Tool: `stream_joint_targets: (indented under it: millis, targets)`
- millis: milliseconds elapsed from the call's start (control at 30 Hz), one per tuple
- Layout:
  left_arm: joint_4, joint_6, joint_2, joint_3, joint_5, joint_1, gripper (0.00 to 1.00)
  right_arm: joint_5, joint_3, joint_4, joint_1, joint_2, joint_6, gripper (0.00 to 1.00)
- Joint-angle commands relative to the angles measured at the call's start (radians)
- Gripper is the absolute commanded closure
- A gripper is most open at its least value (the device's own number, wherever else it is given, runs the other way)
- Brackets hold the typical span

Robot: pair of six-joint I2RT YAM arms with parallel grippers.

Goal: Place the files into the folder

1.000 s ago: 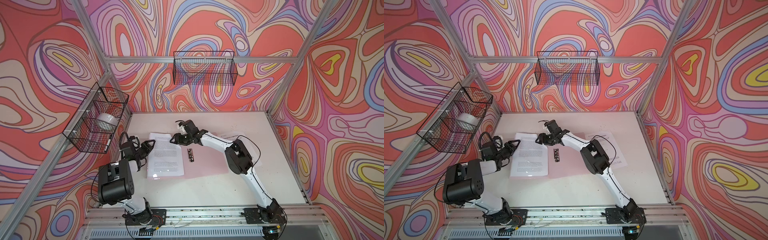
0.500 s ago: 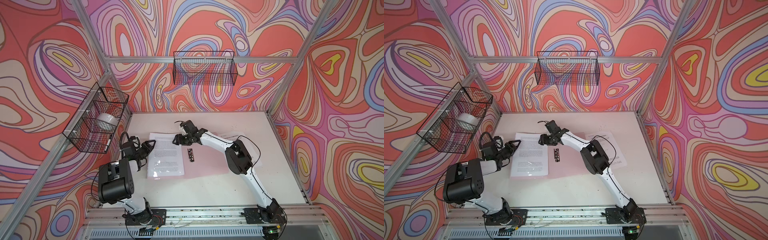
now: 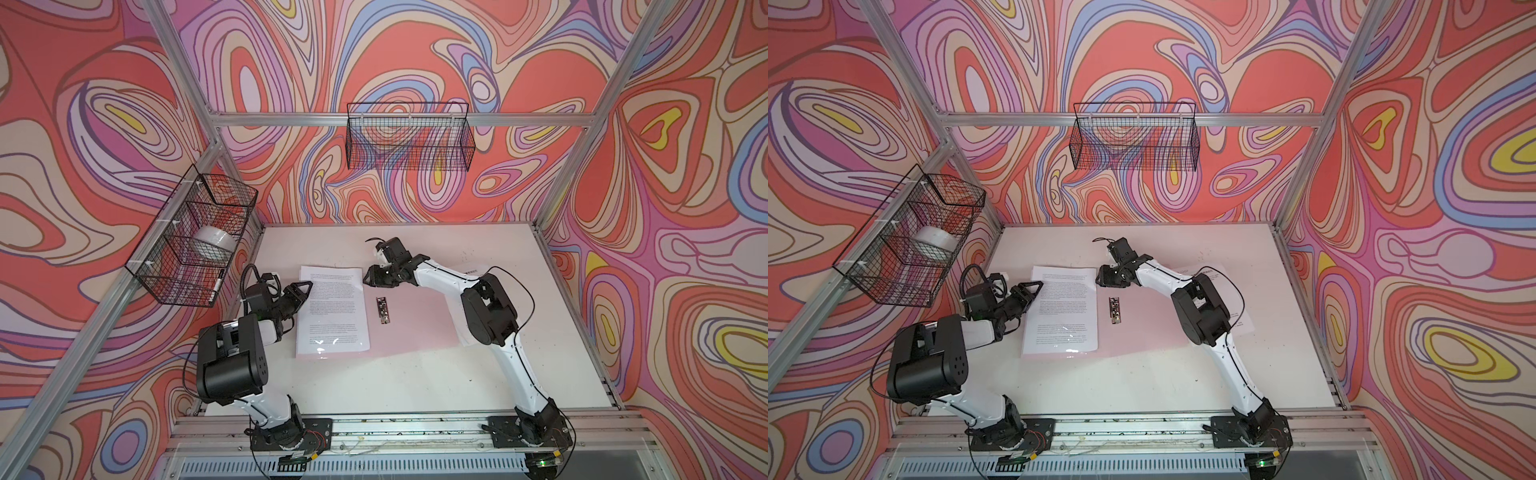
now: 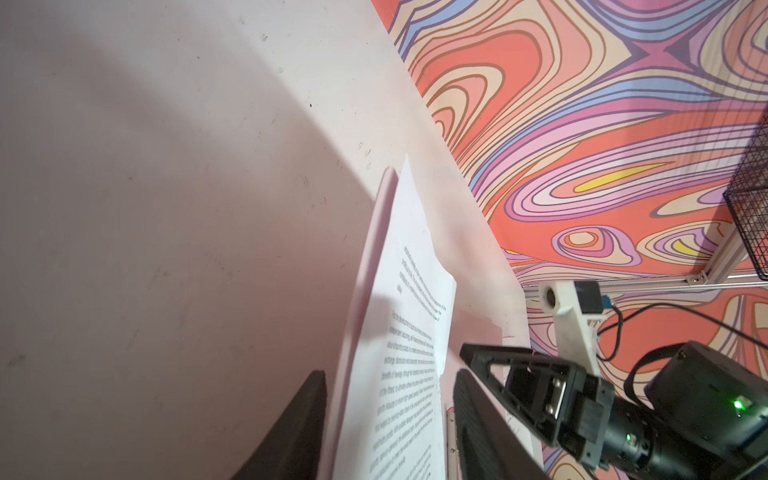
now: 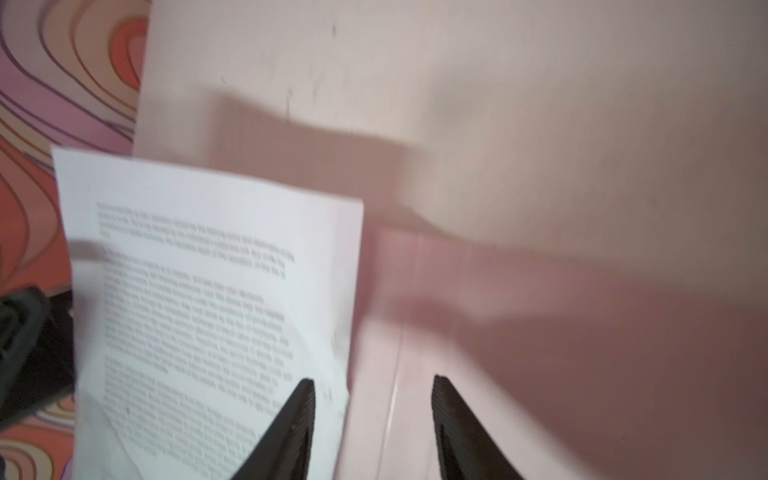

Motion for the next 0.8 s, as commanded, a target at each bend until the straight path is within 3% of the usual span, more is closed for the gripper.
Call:
stream_joint_targets:
  millis: [0, 133, 267, 333, 767]
  targets:
    - [0.033, 0.003, 0.005, 0.011, 0.009, -0.004, 0.51, -0.056, -0.123, 0.056, 0.018, -0.165, 0.031, 0.60]
    - [0.040, -0.001, 0.003, 0.006, 0.007, -0.004, 0.50, -0.098, -0.291, 0.101, 0.049, -0.276, 0.078, 0.62]
    - [0.052, -0.008, 0.006, 0.003, 0.011, -0.004, 0.50, -0.105, -0.415, 0.152, 0.092, -0.347, 0.115, 0.50]
    - [0.056, -0.009, 0.005, 0.002, 0.013, -0.004, 0.50, -0.099, -0.443, 0.153, 0.115, -0.360, 0.121, 0.49]
    - [0.072, -0.018, -0.001, -0.009, 0.011, -0.004, 0.50, -0.102, -0.564, 0.183, 0.185, -0.378, 0.173, 0.56]
